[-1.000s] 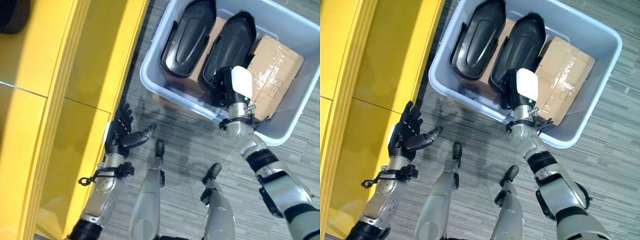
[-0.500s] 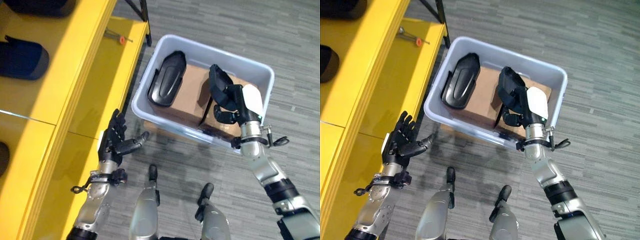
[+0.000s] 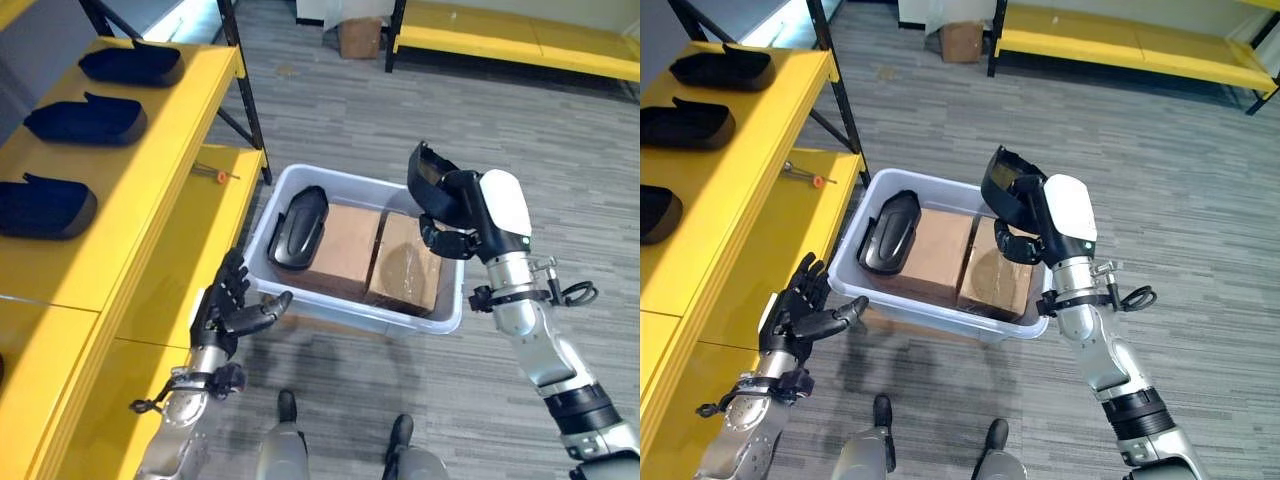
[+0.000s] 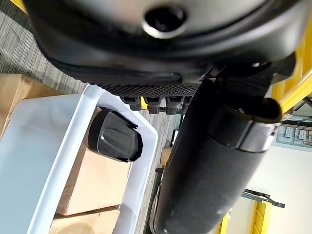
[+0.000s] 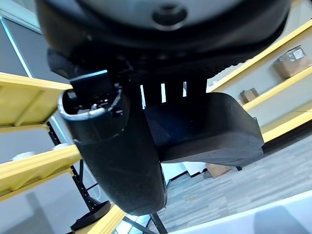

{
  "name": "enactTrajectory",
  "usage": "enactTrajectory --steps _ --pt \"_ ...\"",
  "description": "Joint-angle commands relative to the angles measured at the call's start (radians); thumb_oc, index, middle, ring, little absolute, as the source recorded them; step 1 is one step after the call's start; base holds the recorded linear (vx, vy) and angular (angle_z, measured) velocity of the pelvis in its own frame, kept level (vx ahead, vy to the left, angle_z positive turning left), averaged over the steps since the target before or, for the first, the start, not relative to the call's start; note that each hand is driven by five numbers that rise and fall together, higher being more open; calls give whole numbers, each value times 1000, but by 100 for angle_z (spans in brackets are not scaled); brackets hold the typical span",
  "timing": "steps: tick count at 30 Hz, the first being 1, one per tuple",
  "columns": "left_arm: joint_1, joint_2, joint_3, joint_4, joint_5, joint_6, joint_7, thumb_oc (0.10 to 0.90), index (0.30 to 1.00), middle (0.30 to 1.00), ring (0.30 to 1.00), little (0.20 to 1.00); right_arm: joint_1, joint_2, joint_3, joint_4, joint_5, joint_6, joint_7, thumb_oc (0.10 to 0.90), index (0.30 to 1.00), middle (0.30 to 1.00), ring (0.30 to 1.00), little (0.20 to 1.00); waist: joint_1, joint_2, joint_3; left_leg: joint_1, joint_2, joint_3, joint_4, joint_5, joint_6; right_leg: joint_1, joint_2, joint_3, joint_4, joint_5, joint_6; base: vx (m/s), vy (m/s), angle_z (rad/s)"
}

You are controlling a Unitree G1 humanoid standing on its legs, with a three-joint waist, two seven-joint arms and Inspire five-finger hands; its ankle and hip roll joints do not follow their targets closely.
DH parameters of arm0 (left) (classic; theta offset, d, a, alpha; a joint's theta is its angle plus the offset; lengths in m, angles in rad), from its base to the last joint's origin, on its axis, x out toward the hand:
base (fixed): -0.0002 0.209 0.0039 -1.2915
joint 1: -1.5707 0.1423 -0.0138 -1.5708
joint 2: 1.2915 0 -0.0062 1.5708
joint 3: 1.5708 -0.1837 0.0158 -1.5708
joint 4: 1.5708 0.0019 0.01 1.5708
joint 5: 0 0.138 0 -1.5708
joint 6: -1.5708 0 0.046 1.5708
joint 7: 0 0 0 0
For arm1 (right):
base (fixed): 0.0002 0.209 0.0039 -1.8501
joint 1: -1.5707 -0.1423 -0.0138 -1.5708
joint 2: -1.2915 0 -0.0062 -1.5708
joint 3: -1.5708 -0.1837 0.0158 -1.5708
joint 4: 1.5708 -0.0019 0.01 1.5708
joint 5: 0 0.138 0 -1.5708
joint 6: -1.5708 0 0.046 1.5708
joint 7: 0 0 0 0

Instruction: Move parts from the plastic box to the shelf.

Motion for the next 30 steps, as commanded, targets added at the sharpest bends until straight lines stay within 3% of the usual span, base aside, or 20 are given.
enactTrajectory --steps 1,5,12,15,16,17,19,20,24,26,29,30 --pt "1 30 14 -50 47 -79 -31 900 1000 1000 1000 1000 -99 -47 1 -133 -43 -112 -58 400 300 300 300 300 16 -16 -147 -36 106 -60 24 42 -53 39 -10 -6 131 -170 26 -27 -96 2" --pt "12 24 15 -56 49 -79 -31 900 1000 1000 1000 1000 -155 -57 51 -126 -46 -119 -52 400 300 300 300 300 26 0 -152 -33 140 -80 19 88 -72 44 34 -8 161 -207 -3 -53 -101 2" --pt "58 -5 25 -63 40 -71 -27 900 1000 1000 1000 1000 -229 -82 117 -122 -52 -128 -45 400 300 300 300 300 58 39 -145 -37 208 -137 -19 231 -109 55 117 -36 188 -251 -53 -60 -123 10" --pt "84 -23 24 -58 29 -65 -27 900 1000 1000 1000 1000 -273 -113 136 -129 -93 -124 -64 400 300 300 300 300 88 65 -122 -60 224 -150 -53 334 -131 44 136 -76 183 -247 -72 -137 -93 20" --pt "77 -22 19 -55 27 -63 -27 900 1000 1000 1000 1000 -292 -144 140 -134 -126 -116 -74 400 300 300 300 300 91 65 -108 -81 226 -111 -45 376 -136 43 124 -113 178 -243 -73 -216 -90 41" --pt "69 -19 19 -52 24 -62 -28 900 1000 1000 1000 1000 -292 -169 128 -150 -146 -112 -82 400 300 300 300 300 79 58 -102 -89 240 -49 -6 357 -123 35 114 -144 173 -234 -80 -171 -71 79" --pt "61 -16 15 -50 23 -62 -29 900 1000 1000 1000 1000 -285 -178 119 -162 -159 -108 -90 400 300 300 300 300 72 48 -100 -92 249 -10 50 321 -113 26 102 -161 172 -229 -82 -157 -140 131" --pt "47 -11 9 -51 21 -65 -33 900 1000 1000 1000 1000 -283 -189 110 -186 -178 -107 -108 400 300 300 300 300 53 23 -105 -56 269 31 189 220 -111 10 84 -180 173 -235 -98 -155 -175 87" --pt "9 -3 -10 -54 9 -66 -28 900 1000 1000 1000 1000 -272 -196 92 -198 -195 -93 -122 400 300 300 300 300 22 10 -126 12 290 59 338 93 -96 -11 45 -262 193 -225 -103 -115 -21 83" --pt "-9 1 -20 -59 12 -69 -35 900 1000 1000 1000 1000 -235 -236 38 -222 -214 -85 -139 400 300 300 300 300 -19 22 -147 52 272 101 272 38 -102 -20 5 -321 211 -209 -82 -12 169 159" --pt "-3 -6 -18 -63 4 -68 -43 900 1000 1000 1000 1000 -199 -257 -10 -255 -234 -84 -140 400 300 300 300 300 -33 25 -173 87 247 146 171 1 -99 -3 -30 -348 210 -175 -51 86 198 111" --pt "2 0 -17 -65 8 -71 -47 900 1000 1000 1000 1000 -194 -259 -20 -267 -242 -87 -141 400 300 300 300 300 -27 27 -186 112 210 145 109 -23 -91 0 -58 -346 208 -148 -27 98 229 86"
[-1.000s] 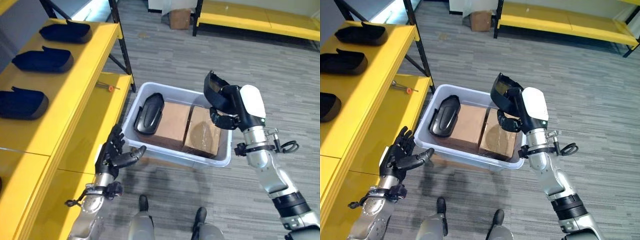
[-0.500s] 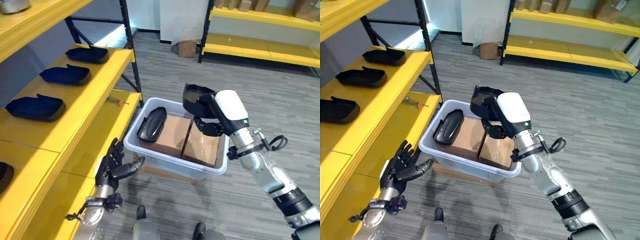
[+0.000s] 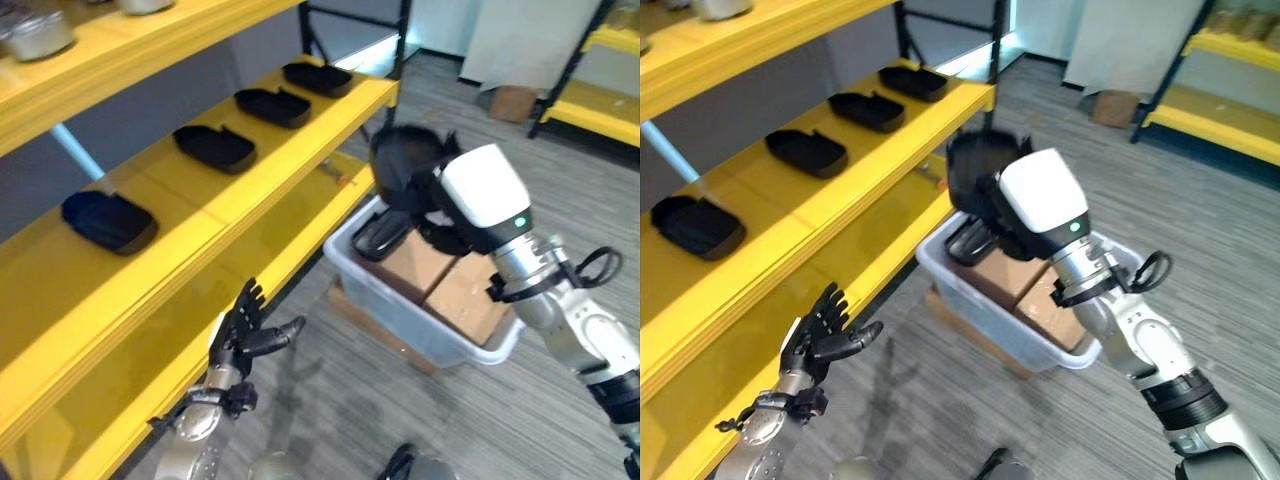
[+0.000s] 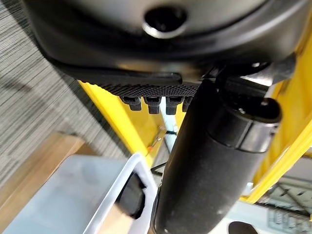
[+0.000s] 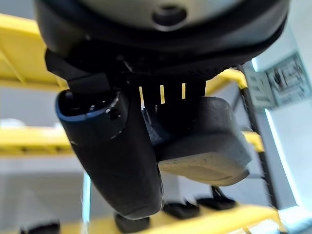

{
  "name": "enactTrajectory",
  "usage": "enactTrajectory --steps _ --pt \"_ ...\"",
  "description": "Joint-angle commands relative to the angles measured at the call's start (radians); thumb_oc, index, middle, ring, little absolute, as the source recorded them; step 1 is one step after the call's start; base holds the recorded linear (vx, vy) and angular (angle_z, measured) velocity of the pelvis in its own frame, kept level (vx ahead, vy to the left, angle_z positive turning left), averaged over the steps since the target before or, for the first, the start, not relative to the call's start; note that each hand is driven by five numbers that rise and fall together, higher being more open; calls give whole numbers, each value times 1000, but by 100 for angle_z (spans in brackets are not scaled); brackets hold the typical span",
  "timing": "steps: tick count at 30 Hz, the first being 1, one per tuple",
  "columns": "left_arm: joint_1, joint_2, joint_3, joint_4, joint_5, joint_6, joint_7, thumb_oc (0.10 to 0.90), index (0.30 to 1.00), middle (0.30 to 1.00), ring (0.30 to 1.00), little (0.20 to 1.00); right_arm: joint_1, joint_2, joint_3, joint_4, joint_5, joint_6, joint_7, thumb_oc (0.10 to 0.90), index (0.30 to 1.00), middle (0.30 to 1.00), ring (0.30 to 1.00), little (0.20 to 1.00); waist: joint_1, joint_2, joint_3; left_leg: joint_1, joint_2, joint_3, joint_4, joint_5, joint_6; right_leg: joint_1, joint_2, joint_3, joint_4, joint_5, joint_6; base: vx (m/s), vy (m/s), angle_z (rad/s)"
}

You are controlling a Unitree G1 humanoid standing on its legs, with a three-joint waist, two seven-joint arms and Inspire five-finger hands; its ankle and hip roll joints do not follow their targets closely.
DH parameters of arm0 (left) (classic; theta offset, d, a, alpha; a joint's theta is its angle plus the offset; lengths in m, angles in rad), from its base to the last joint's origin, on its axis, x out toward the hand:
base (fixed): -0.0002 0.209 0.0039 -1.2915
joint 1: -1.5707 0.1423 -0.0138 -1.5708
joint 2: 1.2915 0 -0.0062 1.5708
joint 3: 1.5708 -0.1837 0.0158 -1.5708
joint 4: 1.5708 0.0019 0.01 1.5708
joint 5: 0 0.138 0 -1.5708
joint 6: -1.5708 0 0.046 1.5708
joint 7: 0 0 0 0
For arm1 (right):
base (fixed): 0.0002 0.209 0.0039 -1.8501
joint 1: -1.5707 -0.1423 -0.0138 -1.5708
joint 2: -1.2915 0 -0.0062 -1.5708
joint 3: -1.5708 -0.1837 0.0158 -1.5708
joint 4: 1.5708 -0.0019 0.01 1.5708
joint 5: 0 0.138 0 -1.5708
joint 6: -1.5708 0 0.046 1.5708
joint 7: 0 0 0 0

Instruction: Move parts from the plastic box to the shelf.

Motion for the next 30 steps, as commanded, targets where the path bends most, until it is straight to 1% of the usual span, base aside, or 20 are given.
enactTrajectory --steps 1,2,3,4,7,8,10,11,13,14,15,16,18,19,20,23,27,28,29,30 --pt "-2 40 43 -114 12 -104 -14 900 1000 1000 1000 1000 -134 7 -74 -105 -43 -18 -127 400 300 300 300 300 9 -29 -103 -20 27 -28 -30 29 10 46 35 95 -55 -20 79 79 236 71" --pt "-3 42 52 -116 13 -105 -15 900 1000 1000 1000 1000 -129 3 -84 -106 -44 -18 -128 400 300 300 300 300 13 -30 -108 -14 19 -18 -50 19 11 49 19 86 -55 -8 85 53 179 43" --pt "2 48 55 -117 18 -105 -20 900 1000 1000 1000 1000 -118 -1 -97 -111 -53 -15 -127 400 300 300 300 300 22 -39 -114 -5 -8 -15 -77 5 20 55 -10 73 -55 16 102 63 227 33" --pt "3 50 55 -119 20 -107 -20 900 1000 1000 1000 1000 -121 0 -95 -112 -60 -13 -123 400 300 300 300 300 29 -43 -116 -3 -26 -19 -85 -8 27 59 -25 70 -57 29 111 42 176 31" --pt "10 50 65 -127 25 -106 -21 900 1000 1000 1000 1000 -120 0 -96 -114 -73 -9 -120 400 300 300 300 300 38 -54 -118 -2 -51 -25 -89 -25 40 68 -50 63 -62 48 126 30 123 33" --pt "17 53 69 -129 31 -105 -24 900 1000 1000 1000 1000 -121 4 -91 -117 -77 -5 -108 400 300 300 300 300 51 -63 -117 -7 -73 -34 -95 -39 49 77 -74 50 -64 69 140 25 175 15" --pt "21 53 72 -133 33 -105 -26 900 1000 1000 1000 1000 -116 7 -94 -117 -79 -5 -106 400 300 300 300 300 53 -67 -118 -8 -84 -38 -101 -43 55 81 -83 44 -67 79 147 1 122 22" --pt "31 54 76 -132 40 -104 -27 900 1000 1000 1000 1000 -110 12 -96 -119 -91 -1 -100 400 300 300 300 300 65 -72 -119 -12 -103 -48 -116 -46 60 92 -101 24 -72 102 162 -11 131 29" --pt "44 55 82 -137 42 -103 -29 900 1000 1000 1000 1000 -105 21 -92 -115 -93 1 -91 400 300 300 300 300 74 -79 -124 -12 -129 -61 -150 -43 70 108 -118 -2 -90 128 180 -18 175 34" --pt "55 57 89 -142 44 -104 -30 900 1000 1000 1000 1000 -110 29 -79 -103 -90 3 -80 400 300 300 300 300 87 -84 -128 -11 -155 -73 -182 -41 80 120 -133 -21 -108 159 199 -14 135 49" --pt "56 57 90 -143 44 -104 -30 900 1000 1000 1000 1000 -111 30 -78 -102 -90 3 -81 400 300 300 300 300 85 -85 -129 -10 -157 -74 -184 -39 81 121 -134 -23 -109 160 200 -13 153 57" --pt "65 57 99 -144 49 -104 -33 900 1000 1000 1000 1000 -111 38 -72 -95 -89 4 -71 400 300 300 300 300 100 -88 -132 -13 -174 -82 -202 -40 86 131 -144 -38 -121 179 210 0 107 33" --pt "77 58 111 -149 53 -105 -34 900 1000 1000 1000 1000 -106 47 -64 -87 -90 6 -60 400 300 300 300 300 112 -93 -132 -17 -197 -98 -218 -39 95 143 -157 -59 -132 207 221 -7 111 34" --pt "79 59 111 -150 54 -104 -34 900 1000 1000 1000 1000 -106 48 -64 -86 -90 6 -60 400 300 300 300 300 110 -94 -132 -17 -199 -100 -219 -39 97 145 -158 -61 -134 209 222 -22 105 50" --pt "87 58 122 -151 55 -106 -33 900 1000 1000 1000 1000 -107 56 -54 -82 -87 4 -48 400 300 300 300 300 124 -99 -128 -23 -216 -111 -227 -41 104 151 -169 -74 -140 230 227 -16 115 49" --pt "97 56 140 -155 60 -106 -32 900 1000 1000 1000 1000 -104 69 -45 -74 -96 6 -36 400 300 300 300 300 144 -108 -124 -34 -250 -131 -228 -53 121 164 -191 -91 -151 265 237 2 132 45" --pt "111 56 155 -159 64 -111 -28 900 1000 1000 1000 1000 -115 83 -30 -59 -109 10 -29 400 300 300 300 300 159 -114 -119 -40 -288 -146 -220 -70 143 166 -217 -88 -147 298 238 23 134 31" --pt "113 58 162 -160 69 -115 -23 900 1000 1000 1000 1000 -130 93 -16 -47 -116 13 -26 400 300 300 300 300 171 -114 -118 -41 -309 -159 -217 -78 155 167 -231 -77 -139 312 238 67 227 26" --pt "110 60 164 -159 71 -115 -18 900 1000 1000 1000 1000 -141 96 -5 -38 -125 16 -23 400 300 300 300 300 172 -117 -115 -40 -322 -166 -216 -83 164 167 -241 -68 -124 316 238 127 288 19" --pt "104 67 168 -157 77 -116 -10 900 1000 1000 1000 1000 -153 98 5 -29 -137 19 -19 400 300 300 300 300 166 -114 -113 -31 -338 -183 -223 -87 178 153 -244 -22 -78 314 238 130 318 64"
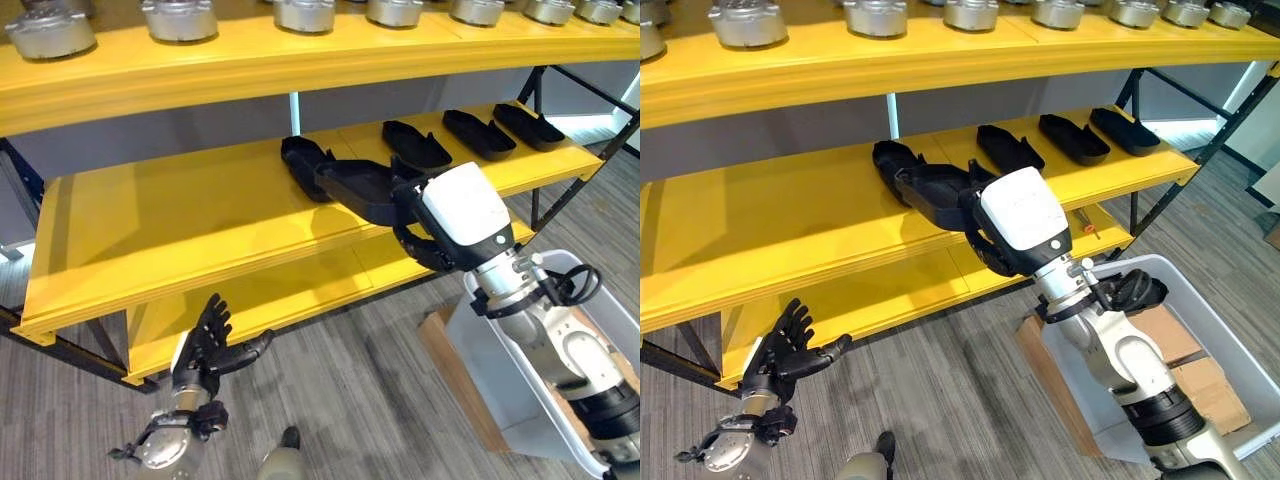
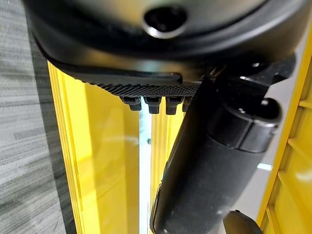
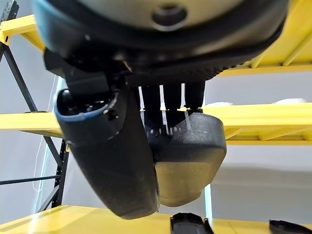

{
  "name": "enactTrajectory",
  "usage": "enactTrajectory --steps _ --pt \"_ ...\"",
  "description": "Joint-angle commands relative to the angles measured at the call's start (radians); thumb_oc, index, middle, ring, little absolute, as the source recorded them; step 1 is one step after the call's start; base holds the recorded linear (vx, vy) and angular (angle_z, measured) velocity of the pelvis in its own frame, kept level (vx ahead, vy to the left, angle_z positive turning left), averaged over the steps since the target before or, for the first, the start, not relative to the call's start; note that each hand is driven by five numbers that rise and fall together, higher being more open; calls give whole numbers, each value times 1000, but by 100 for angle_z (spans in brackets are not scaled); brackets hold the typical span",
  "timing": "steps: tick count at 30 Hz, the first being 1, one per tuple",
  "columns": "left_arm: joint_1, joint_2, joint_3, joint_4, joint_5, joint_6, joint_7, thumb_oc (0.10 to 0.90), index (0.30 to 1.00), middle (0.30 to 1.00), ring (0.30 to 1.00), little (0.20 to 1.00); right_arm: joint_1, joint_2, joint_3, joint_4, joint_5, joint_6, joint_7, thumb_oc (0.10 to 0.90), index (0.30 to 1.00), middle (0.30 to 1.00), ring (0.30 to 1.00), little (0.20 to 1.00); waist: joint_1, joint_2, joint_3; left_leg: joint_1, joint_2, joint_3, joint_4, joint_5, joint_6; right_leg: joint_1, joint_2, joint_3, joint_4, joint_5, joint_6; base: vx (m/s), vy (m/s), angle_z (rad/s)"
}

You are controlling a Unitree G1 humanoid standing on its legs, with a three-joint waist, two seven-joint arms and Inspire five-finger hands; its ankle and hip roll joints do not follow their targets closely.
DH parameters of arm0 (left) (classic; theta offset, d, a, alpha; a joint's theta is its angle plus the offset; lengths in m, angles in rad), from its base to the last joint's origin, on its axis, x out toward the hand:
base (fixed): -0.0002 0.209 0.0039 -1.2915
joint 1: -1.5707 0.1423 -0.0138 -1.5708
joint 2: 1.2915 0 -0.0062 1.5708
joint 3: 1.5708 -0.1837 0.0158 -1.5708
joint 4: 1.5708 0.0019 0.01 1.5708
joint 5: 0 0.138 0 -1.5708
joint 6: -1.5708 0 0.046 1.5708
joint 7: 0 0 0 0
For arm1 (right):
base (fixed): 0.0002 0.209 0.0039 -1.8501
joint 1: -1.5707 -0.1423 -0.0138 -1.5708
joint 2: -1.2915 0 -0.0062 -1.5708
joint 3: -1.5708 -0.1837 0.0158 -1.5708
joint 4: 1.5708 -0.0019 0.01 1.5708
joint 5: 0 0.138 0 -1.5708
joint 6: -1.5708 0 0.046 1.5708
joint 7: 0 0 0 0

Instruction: Move parts from the plastic box to the shelf.

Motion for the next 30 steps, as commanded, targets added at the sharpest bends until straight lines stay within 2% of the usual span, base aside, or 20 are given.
enactTrajectory --steps 1,2,3,4,5,8,10,11,12,19,24,27,30 --pt "-77 61 16 -120 39 -116 19 900 1000 1000 1000 1000 -200 -47 -37 -22 -22 10 -64 400 300 300 300 300 -58 49 -17 189 -28 -14 -258 27 37 -80 70 364 114 48 82 189 348 105" --pt "-99 61 3 -103 53 -115 24 900 1000 1000 1000 1000 -193 -53 -48 -28 -21 9 -68 400 300 300 300 300 -82 70 -11 212 -31 -39 -283 36 45 -167 168 486 135 -14 50 106 236 115" --pt "-101 60 3 -102 53 -115 24 900 1000 1000 1000 1000 -194 -54 -49 -28 -21 9 -67 400 300 300 300 300 -80 71 -11 209 -29 -37 -285 43 45 -172 170 487 134 -10 45 95 133 68" --pt "-110 60 -1 -102 65 -112 24 900 1000 1000 1000 1000 -202 -55 -49 -28 -22 10 -73 400 300 300 300 300 -87 82 -7 219 -29 -41 -297 47 46 -213 195 481 137 -24 33 54 24 36" --pt "-127 53 -8 -102 77 -106 21 900 1000 1000 1000 1000 -225 -47 -50 -30 -17 8 -85 400 300 300 300 300 -98 86 3 241 -29 -44 -311 46 39 -272 189 439 116 -6 40 82 -3 19" --pt "-144 43 -15 -90 83 -105 25 900 1000 1000 1000 1000 -264 -34 -37 -30 -13 6 -93 400 300 300 300 300 -118 84 12 249 -22 -65 -312 46 24 -300 191 435 45 24 55 58 -75 30" --pt "-161 34 -25 -78 84 -105 38 900 1000 1000 1000 1000 -284 -21 -28 -40 -17 4 -105 400 300 300 300 300 -143 81 18 259 -9 -84 -299 30 9 -313 230 504 -17 22 58 120 -153 48" --pt "-163 29 -24 -77 80 -103 34 900 1000 1000 1000 1000 -272 -19 -39 -39 -14 9 -106 400 300 300 300 300 -149 75 9 263 -8 -91 -295 16 1 -284 253 526 -56 -7 55 139 -180 33" --pt "-151 11 -24 -82 79 -105 24 900 1000 1000 1000 1000 -265 -6 -49 -39 -9 5 -107 400 300 300 300 300 -142 64 -11 263 -12 -88 -296 16 -3 -242 269 519 -104 -3 45 160 -183 44" --pt "-131 -17 -11 -94 53 -107 36 900 1000 1000 1000 1000 -300 6 -21 -36 21 -9 -109 400 300 300 300 300 -125 65 -60 265 41 -78 -256 -7 -36 -163 331 493 -145 -50 22 120 -152 21" --pt "-151 -5 -39 -89 35 -107 38 900 1000 1000 1000 1000 -324 -10 -21 -45 40 -16 -129 400 300 300 300 300 -130 59 -40 196 72 -62 -83 -56 -73 -139 335 457 -124 -96 -7 36 -124 13" --pt "-162 15 -47 -96 15 -108 35 900 1000 1000 1000 1000 -359 -19 -21 -49 44 -9 -151 400 300 300 300 300 -119 53 -15 123 127 -41 28 -16 -106 -115 334 414 -119 -114 -23 -20 -58 34" --pt "-157 33 -45 -117 4 -107 34 900 1000 1000 1000 1000 -371 -28 -30 -48 53 1 -179 400 300 300 300 300 -118 45 -14 113 271 -8 -64 69 -133 -92 320 380 -120 -123 -1 57 102 48"
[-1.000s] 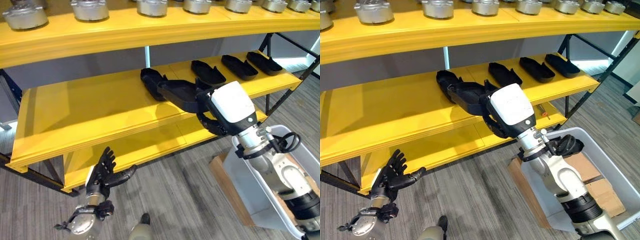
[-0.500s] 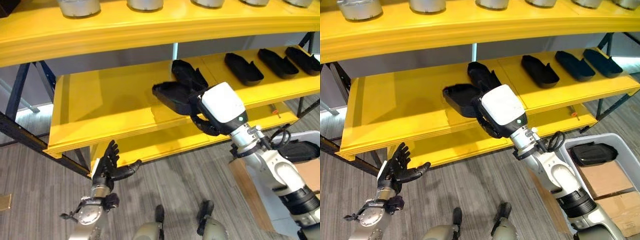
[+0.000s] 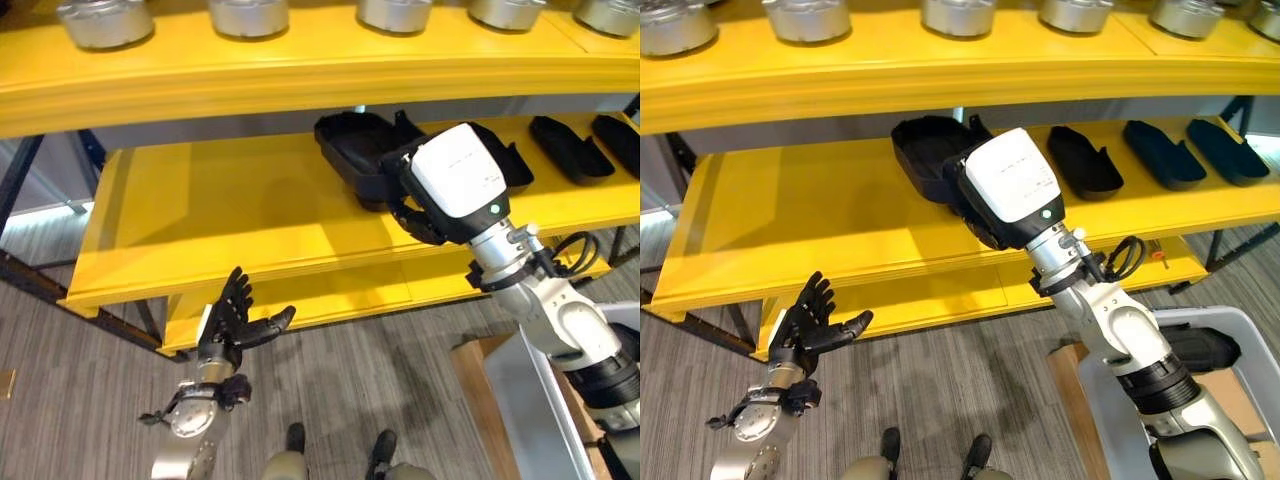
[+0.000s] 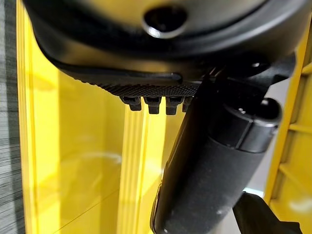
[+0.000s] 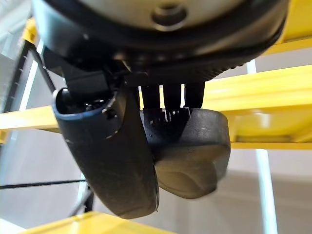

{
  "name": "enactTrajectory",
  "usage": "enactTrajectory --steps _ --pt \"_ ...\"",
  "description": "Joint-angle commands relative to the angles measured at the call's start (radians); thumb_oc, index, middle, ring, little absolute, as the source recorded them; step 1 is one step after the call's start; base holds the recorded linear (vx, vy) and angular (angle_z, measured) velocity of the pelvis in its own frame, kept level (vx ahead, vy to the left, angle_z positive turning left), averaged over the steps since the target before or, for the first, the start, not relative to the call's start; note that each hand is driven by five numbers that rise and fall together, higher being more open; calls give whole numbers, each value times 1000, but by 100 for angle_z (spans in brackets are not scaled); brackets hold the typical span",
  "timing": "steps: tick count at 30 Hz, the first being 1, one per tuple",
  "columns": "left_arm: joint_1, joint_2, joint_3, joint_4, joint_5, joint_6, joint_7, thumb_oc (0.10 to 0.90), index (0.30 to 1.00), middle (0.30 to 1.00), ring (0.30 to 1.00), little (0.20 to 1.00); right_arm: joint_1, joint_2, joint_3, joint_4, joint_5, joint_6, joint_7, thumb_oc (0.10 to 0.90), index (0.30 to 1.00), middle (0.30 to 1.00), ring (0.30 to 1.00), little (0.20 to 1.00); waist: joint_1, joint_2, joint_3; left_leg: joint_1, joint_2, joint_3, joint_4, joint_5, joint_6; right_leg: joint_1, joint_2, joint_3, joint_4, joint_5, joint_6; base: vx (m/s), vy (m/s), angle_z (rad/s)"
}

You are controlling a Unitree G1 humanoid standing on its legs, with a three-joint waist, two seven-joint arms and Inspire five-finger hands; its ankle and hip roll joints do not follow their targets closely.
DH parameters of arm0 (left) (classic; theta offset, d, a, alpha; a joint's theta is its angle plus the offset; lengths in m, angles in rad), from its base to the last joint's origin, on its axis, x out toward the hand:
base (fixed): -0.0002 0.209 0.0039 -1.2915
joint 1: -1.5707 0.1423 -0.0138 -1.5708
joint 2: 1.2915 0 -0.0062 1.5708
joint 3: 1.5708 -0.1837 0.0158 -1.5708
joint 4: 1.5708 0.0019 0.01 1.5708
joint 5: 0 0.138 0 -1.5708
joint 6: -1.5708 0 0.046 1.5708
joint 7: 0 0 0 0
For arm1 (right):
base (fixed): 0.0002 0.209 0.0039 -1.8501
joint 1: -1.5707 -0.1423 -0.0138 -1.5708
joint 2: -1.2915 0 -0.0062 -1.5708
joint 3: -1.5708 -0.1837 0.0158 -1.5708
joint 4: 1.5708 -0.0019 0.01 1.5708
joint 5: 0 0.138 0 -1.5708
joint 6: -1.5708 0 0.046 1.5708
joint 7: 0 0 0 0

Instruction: Move parts from the plastic box to the shelf.

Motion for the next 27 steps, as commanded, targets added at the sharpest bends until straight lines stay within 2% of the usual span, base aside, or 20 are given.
enactTrajectory --steps 1,2,3,4,5,6,8,10,14,21,27 --pt "2 75 29 -129 -24 -103 -8 900 1000 1000 1000 1000 -176 18 -73 -76 71 6 -165 400 300 300 300 300 11 -21 -80 56 212 55 -36 68 -57 -22 -97 -5 100 -31 145 95 239 40" --pt "5 78 31 -130 -24 -104 -3 900 1000 1000 1000 1000 -182 15 -75 -73 76 11 -176 400 300 300 300 300 11 -20 -82 41 275 64 -88 147 -73 -15 -109 -7 107 -38 157 178 357 28" --pt "6 76 32 -129 -31 -99 6 900 1000 1000 1000 1000 -184 3 -71 -69 73 18 -182 400 300 300 300 300 2 -5 -87 30 362 96 -168 278 -107 -15 -123 -8 134 -55 168 247 480 41" --pt "14 73 34 -120 -39 -106 2 900 1000 1000 1000 1000 -195 -1 -64 -71 48 23 -175 400 300 300 300 300 17 32 -101 84 330 112 -226 261 -127 -24 -124 1 163 -63 168 205 371 32" --pt "14 72 34 -120 -39 -106 1 900 1000 1000 1000 1000 -196 -1 -62 -70 47 23 -175 400 300 300 300 300 17 33 -102 84 330 113 -229 263 -128 -26 -125 2 165 -63 169 128 255 31" --pt "18 68 37 -128 -47 -107 -6 900 1000 1000 1000 1000 -194 -2 -63 -72 38 26 -174 400 300 300 300 300 19 39 -104 85 316 125 -224 234 -120 -22 -138 -1 170 -56 169 69 115 -7" --pt "26 86 36 -132 -50 -109 -17 900 1000 1000 1000 1000 -202 4 -66 -58 30 37 -166 400 300 300 300 300 32 34 -93 83 273 138 -175 176 -106 -18 -185 6 185 -38 184 122 244 -30" --pt "24 93 35 -133 -53 -109 -21 900 1000 1000 1000 1000 -205 9 -67 -56 30 39 -169 400 300 300 300 300 37 27 -87 82 254 148 -163 157 -97 -20 -204 15 191 -31 191 65 167 -5" --pt "9 133 22 -147 -48 -113 -21 900 1000 1000 1000 1000 -237 28 -60 -20 23 67 -169 400 300 300 300 300 59 8 -56 55 186 164 -121 103 -69 -28 -259 13 186 4 216 33 165 2" --pt "-16 145 10 -151 -44 -113 -13 900 1000 1000 1000 1000 -256 60 -38 53 34 95 -158 400 300 300 300 300 81 -4 -20 -8 145 141 -95 91 -54 -38 -292 -20 178 34 233 -3 58 6" --pt "-26 146 -8 -152 -48 -112 -14 900 1000 1000 1000 1000 -284 99 22 206 66 125 -134 400 300 300 300 300 100 10 43 -64 129 120 -74 96 -51 -65 -311 -49 192 50 234 -41 38 20"
